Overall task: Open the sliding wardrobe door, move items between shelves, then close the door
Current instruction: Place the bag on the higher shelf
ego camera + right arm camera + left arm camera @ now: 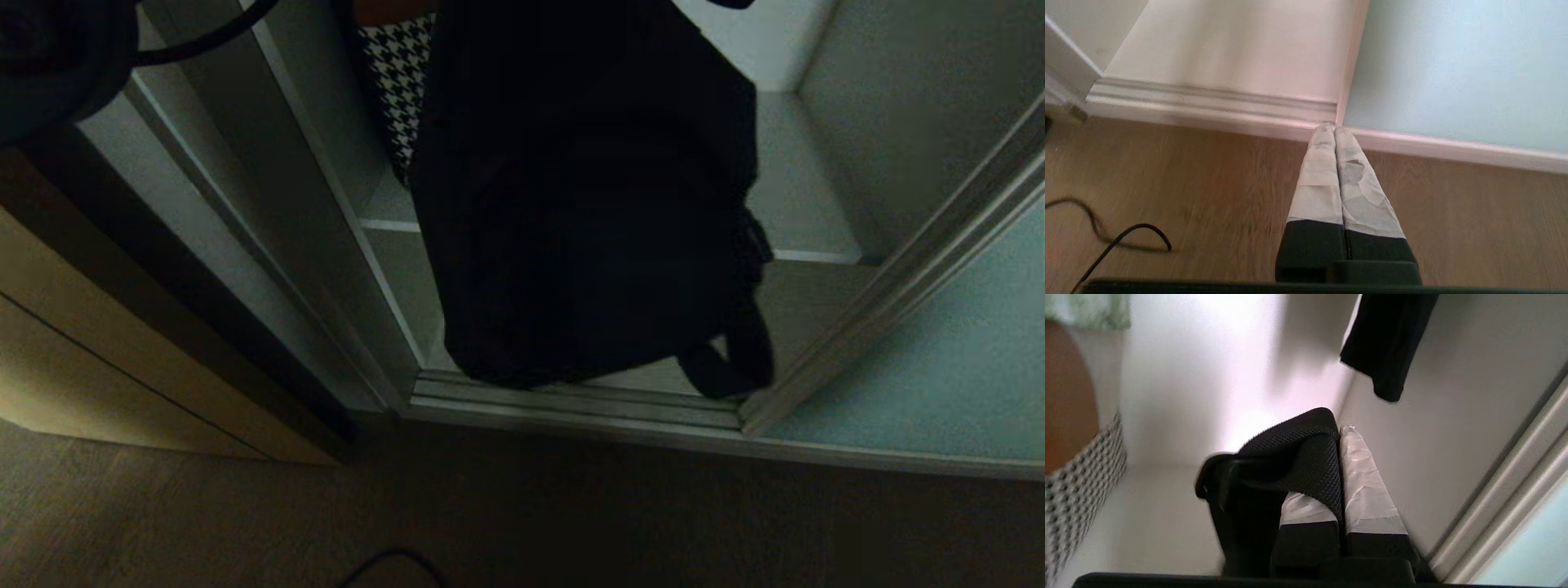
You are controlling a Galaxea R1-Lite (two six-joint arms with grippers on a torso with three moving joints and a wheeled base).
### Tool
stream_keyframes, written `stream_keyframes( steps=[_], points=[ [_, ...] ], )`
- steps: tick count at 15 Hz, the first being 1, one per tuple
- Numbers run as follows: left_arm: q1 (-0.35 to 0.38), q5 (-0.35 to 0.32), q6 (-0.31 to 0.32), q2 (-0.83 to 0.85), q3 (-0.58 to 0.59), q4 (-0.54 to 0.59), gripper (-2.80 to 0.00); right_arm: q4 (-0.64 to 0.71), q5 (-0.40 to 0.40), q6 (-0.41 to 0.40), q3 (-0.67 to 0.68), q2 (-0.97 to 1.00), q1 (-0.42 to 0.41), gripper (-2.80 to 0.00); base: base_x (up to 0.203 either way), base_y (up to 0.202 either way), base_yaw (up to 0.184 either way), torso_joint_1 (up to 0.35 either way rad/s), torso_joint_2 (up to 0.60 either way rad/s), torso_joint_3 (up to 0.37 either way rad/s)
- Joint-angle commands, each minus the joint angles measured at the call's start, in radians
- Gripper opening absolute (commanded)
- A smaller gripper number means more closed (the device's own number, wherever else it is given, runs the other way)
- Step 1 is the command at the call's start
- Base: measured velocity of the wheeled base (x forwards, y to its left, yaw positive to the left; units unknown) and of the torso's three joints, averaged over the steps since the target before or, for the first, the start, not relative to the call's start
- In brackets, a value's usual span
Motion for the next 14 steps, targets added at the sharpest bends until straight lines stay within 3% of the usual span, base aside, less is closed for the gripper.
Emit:
stream_keyframes(
  steps=[1, 8, 14],
  points=[
    [-0.001, -0.001, 0.005, -0.003, 0.0, 0.0, -2.8, 0.0, 0.0, 0.0, 0.0, 0.0, 0.0, -2.8, 0.183, 0.0, -0.002, 0.001, 0.0, 0.005],
    [-0.002, -0.006, 0.037, -0.002, 0.0, -0.011, -2.8, 0.0, 0.0, 0.0, 0.0, 0.0, 0.0, -2.8, 0.192, 0.0, 0.001, 0.004, 0.0, 0.002],
    [0.001, -0.033, 0.034, 0.044, -0.003, -0.099, -2.8, 0.0, 0.0, 0.0, 0.0, 0.0, 0.0, -2.8, 0.015, 0.0, 0.001, 0.002, 0.0, 0.0]
  ],
)
